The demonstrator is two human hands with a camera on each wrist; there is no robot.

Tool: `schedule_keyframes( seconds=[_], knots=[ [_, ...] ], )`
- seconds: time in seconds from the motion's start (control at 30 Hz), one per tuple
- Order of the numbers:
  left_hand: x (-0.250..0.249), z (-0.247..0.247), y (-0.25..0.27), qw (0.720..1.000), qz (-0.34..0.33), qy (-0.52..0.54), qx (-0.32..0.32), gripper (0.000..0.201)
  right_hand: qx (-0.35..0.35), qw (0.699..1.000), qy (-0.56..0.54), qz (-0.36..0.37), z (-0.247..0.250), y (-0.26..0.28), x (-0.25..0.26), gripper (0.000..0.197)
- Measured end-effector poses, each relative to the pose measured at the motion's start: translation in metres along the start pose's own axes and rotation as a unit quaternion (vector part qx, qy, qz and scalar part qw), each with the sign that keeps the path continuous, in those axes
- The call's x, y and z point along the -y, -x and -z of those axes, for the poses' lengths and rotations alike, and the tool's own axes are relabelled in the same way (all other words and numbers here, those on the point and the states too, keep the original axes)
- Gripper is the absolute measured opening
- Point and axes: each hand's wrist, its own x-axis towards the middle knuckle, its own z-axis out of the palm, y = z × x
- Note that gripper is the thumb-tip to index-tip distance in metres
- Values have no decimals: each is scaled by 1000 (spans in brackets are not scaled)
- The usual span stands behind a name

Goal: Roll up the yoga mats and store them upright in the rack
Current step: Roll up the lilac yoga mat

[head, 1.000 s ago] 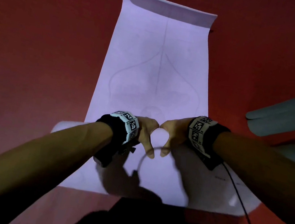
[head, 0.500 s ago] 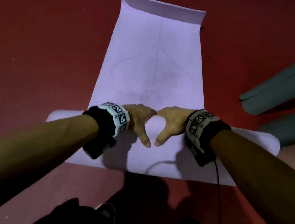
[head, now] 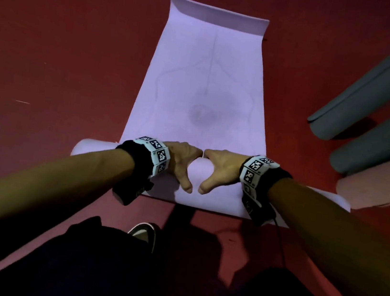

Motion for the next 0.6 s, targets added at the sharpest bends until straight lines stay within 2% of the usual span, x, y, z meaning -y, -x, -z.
schedule_keyframes(
  seconds=[0.13,0.2,0.37,0.6],
  knots=[
    [10,-23,-12,997,16,47,50,80,2,1000,2,2,-24,-12,0,84],
    [11,-38,-13,996,13,59,72,78,26,1000,6,0,-40,-14,3,91],
    [6,-90,-12,996,10,22,91,78,70,998,-4,-2,-92,-21,-2,99],
    [11,-122,-3,997,23,19,66,80,84,996,-37,-2,-130,-29,-10,85]
  ],
)
